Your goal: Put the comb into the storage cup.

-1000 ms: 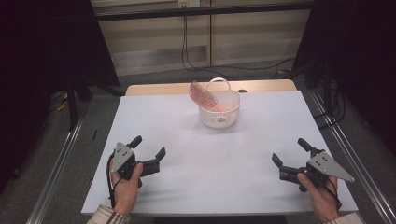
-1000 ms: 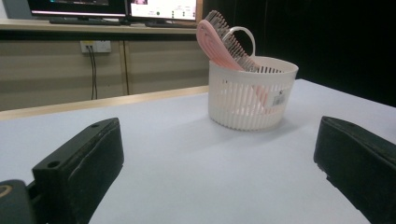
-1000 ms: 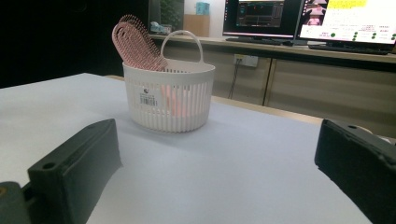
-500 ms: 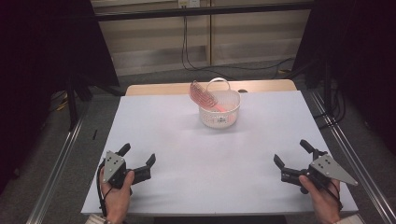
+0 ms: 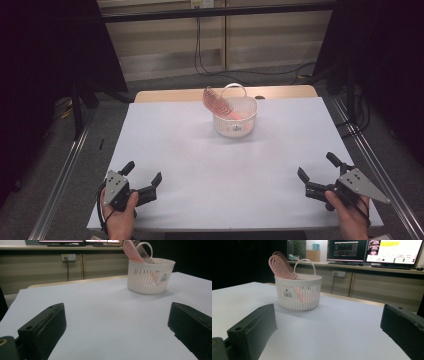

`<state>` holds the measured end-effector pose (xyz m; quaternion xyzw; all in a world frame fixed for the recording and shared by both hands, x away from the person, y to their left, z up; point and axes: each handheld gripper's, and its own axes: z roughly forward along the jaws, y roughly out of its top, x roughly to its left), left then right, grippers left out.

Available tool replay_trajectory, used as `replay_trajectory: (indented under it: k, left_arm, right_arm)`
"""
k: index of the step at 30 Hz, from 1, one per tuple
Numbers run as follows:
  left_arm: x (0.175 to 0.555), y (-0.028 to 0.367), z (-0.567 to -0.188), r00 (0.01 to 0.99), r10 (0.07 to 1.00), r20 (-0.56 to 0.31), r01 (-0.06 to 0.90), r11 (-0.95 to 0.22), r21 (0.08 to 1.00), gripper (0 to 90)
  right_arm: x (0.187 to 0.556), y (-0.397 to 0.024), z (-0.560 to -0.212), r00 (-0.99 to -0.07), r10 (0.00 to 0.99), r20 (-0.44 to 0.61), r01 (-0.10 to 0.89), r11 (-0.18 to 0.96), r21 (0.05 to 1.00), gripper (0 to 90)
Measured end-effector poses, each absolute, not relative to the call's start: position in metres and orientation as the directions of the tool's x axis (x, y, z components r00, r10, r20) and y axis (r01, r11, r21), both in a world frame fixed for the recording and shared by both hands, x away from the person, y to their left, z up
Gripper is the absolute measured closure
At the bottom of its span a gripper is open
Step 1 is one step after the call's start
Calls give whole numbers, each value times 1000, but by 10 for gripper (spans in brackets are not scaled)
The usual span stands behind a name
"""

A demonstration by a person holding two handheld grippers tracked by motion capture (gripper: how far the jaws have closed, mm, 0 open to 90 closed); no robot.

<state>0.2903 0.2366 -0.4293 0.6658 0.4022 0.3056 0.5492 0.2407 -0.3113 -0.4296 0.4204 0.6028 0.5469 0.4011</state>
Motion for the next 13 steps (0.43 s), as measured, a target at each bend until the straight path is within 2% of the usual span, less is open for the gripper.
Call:
replay_trajectory:
  k: [13]
  left_arm:
    - [292, 237, -427, 516, 855, -49, 185, -55, 981, 26]
  right_arm:
    - [246, -310, -431, -325, 945, -22, 64, 46, 997, 3]
